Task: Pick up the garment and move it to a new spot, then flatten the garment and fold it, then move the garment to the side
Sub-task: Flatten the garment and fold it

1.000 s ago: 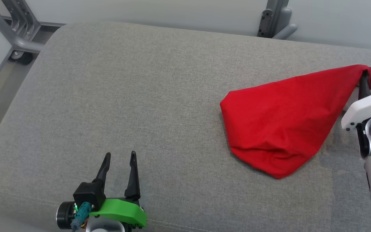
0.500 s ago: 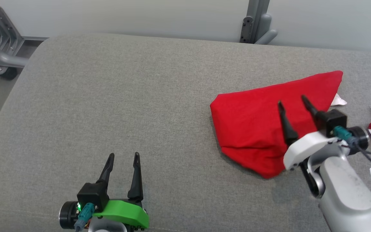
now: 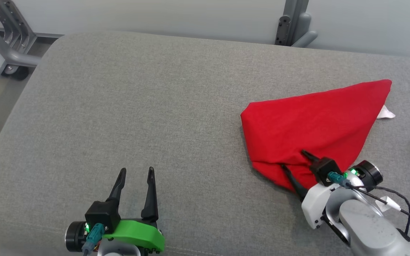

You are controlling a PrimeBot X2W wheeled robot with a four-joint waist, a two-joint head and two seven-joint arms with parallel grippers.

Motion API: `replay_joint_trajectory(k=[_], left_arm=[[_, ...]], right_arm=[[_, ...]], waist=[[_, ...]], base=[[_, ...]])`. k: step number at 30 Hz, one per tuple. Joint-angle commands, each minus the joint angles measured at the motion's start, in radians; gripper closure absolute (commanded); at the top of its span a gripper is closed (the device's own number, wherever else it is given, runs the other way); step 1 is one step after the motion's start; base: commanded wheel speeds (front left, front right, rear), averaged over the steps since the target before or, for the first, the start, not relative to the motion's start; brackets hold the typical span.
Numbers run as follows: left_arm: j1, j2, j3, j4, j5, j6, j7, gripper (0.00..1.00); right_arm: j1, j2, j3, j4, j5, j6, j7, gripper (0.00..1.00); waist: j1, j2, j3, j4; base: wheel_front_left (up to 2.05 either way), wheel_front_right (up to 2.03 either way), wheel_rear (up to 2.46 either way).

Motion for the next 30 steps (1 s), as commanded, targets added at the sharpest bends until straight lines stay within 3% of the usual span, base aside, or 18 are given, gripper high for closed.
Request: replay_joint_trajectory(k=[1, 2, 3, 4, 5, 12, 26, 30], left_arm=[[-0.011, 0.001, 0.000, -0.003, -0.005, 0.001, -0.003, 0.00], [-0.012, 0.001, 0.000, -0.002, -0.008, 0.003, -0.003, 0.00], [-0.014, 0.001, 0.000, -0.002, -0.008, 0.003, -0.003, 0.00], [-0.014, 0.001, 0.000, -0.002, -0.008, 0.003, -0.003, 0.00], [-0.015, 0.001, -0.001, -0.001, -0.009, 0.005, -0.003, 0.00], [-0.008, 0.001, 0.007, -0.001, -0.012, 0.012, -0.003, 0.00], [0.009, 0.001, 0.004, -0.012, -0.015, 0.015, -0.003, 0.00], [0.007, 0.001, -0.001, -0.013, -0.017, 0.015, -0.003, 0.00]], right_arm=[[-0.024, -0.003, 0.008, 0.028, -0.011, -0.002, -0.004, 0.00], [-0.055, 0.000, 0.016, 0.063, -0.025, -0.002, -0.006, 0.61], [-0.069, 0.000, 0.020, 0.078, -0.031, -0.002, -0.007, 0.76], [-0.069, 0.000, 0.020, 0.078, -0.031, -0.002, -0.007, 0.76], [-0.079, 0.003, 0.023, 0.092, -0.033, -0.002, -0.008, 1.00], [-0.154, 0.017, 0.005, 0.055, -0.012, -0.002, -0.013, 1.00], [-0.144, -0.026, -0.178, -0.459, -0.045, -0.002, -0.013, 1.00], [-0.125, -0.043, -0.189, -0.549, -0.037, -0.002, 0.014, 1.00]], waist=[[0.0000, -0.0001, 0.010, 0.016], [0.0000, -0.0001, 0.014, 0.026], [0.0000, -0.0001, 0.016, 0.030], [0.0000, -0.0001, 0.016, 0.030], [0.0000, -0.0001, 0.016, 0.034], [0.0000, -0.0001, 0.011, 0.038], [0.0000, -0.0001, -0.004, 0.013], [0.0000, -0.0001, 0.000, 0.022]], base=[[0.00, 0.00, 0.00], [0.00, 0.00, 0.00], [0.00, 0.00, 0.00], [0.00, 0.00, 0.00], [0.00, 0.00, 0.00], [0.00, 0.00, 0.00], [0.00, 0.00, 0.00], [0.00, 0.00, 0.00]])
